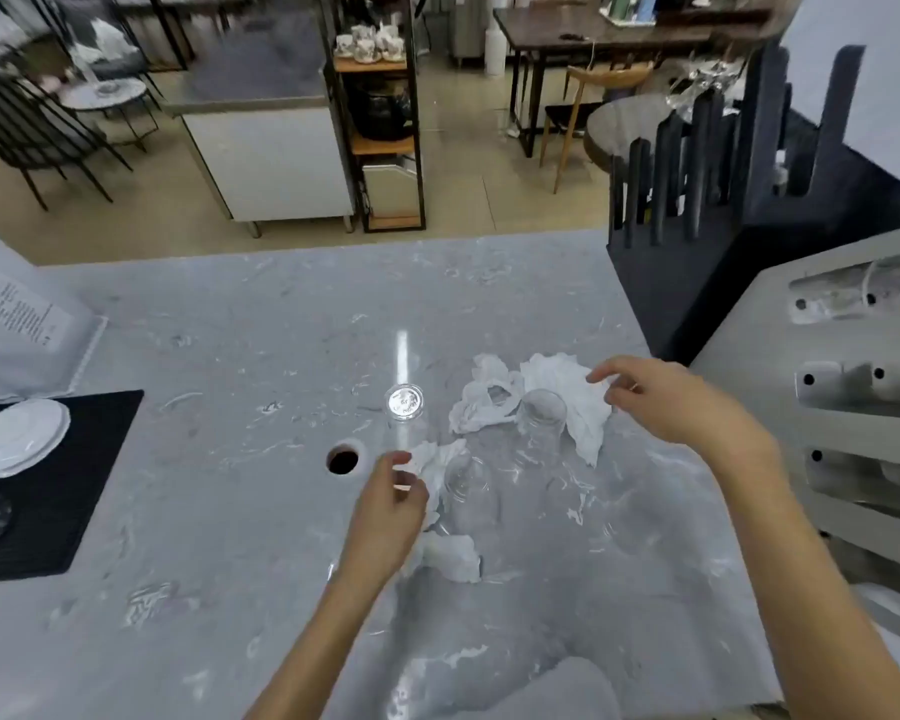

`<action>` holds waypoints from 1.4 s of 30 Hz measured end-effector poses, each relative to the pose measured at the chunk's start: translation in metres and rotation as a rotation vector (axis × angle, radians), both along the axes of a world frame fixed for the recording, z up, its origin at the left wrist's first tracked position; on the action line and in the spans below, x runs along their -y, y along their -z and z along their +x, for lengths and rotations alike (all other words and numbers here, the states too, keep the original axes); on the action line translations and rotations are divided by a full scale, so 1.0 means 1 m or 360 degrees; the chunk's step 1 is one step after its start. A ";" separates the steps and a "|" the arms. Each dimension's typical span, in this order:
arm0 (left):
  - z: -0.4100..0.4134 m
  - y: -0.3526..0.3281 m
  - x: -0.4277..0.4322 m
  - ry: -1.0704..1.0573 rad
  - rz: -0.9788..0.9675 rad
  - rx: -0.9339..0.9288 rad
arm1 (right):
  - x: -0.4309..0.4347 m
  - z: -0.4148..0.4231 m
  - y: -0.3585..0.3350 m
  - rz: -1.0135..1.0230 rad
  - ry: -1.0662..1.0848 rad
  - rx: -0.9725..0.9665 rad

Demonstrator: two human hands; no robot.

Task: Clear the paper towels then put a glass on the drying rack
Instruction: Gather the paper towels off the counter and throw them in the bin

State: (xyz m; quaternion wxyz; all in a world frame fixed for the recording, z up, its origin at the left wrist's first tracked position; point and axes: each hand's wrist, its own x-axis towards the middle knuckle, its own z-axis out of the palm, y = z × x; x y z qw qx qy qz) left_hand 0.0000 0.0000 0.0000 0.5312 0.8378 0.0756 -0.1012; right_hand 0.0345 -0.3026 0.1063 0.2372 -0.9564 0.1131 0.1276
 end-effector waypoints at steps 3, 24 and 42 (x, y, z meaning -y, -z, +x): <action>-0.009 0.039 0.031 0.0081 0.0587 0.0119 | -0.003 0.054 0.022 -0.0198 -0.0109 -0.0017; -0.032 0.153 0.017 -0.0072 0.0692 0.0271 | 0.024 0.080 0.142 0.0109 0.0467 -0.0166; -0.027 0.180 0.015 0.0034 0.0830 0.0593 | -0.126 0.141 0.178 -0.0305 0.0045 -0.0690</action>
